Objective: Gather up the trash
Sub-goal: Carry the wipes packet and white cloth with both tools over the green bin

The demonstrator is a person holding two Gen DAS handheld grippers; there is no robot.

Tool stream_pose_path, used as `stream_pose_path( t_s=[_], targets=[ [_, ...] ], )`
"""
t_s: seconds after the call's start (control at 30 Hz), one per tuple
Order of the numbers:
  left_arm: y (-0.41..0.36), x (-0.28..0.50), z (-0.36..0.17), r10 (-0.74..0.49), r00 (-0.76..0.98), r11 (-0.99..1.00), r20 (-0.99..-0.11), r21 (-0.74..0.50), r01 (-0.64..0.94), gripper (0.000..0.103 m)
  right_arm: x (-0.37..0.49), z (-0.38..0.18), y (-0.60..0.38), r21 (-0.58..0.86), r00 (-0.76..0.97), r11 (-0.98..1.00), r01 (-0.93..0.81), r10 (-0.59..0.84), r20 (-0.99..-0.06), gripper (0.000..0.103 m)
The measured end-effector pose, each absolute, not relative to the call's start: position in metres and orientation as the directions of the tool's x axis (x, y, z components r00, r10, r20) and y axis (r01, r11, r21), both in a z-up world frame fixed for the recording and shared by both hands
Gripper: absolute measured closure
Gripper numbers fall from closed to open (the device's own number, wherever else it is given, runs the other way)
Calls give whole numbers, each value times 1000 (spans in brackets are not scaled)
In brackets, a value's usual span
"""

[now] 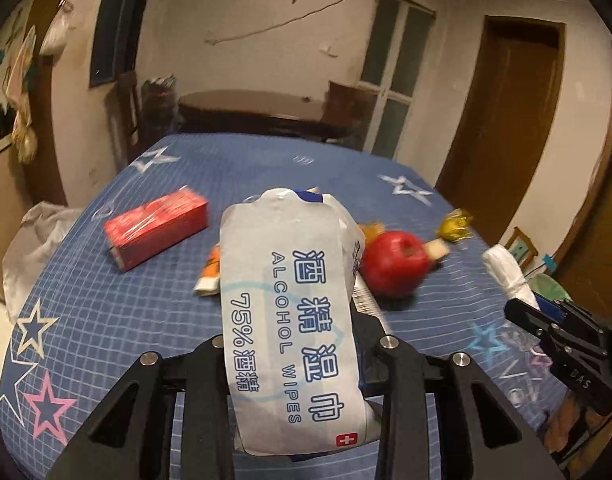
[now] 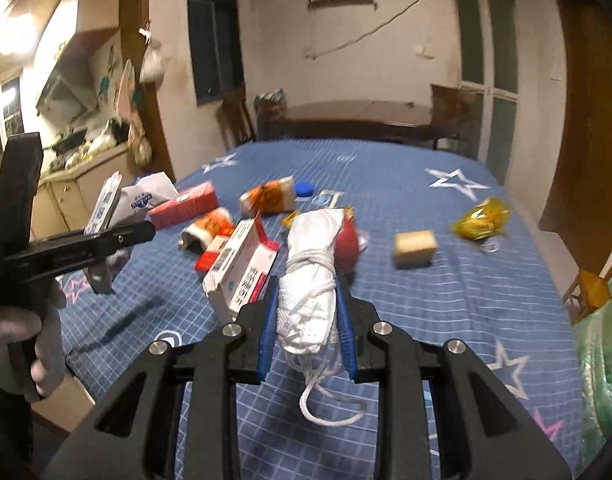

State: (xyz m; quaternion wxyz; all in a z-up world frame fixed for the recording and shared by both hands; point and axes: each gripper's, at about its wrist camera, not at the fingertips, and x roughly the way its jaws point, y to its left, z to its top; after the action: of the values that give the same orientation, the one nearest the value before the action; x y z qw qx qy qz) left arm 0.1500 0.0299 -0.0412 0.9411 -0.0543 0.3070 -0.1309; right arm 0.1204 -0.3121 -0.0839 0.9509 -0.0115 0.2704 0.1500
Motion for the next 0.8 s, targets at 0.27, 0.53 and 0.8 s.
stream_pose_path(
  t_s=[0.27,0.53,0.8],
  targets=[
    [-40,131,-15,-353,800,935,-485,-182,303,68,91,-54,-343,5,891,978,-206,190,-412,78],
    [-113,127,-2,-449,763,892,-465,-180,415,68,79,-37,-389,-19,924,993,-112,97,-370,78],
    [-182,133,15,-521,730,849,-442,-176,499,68,69,-26,-435,-31,934,999,-16,4,-358,78]
  ],
)
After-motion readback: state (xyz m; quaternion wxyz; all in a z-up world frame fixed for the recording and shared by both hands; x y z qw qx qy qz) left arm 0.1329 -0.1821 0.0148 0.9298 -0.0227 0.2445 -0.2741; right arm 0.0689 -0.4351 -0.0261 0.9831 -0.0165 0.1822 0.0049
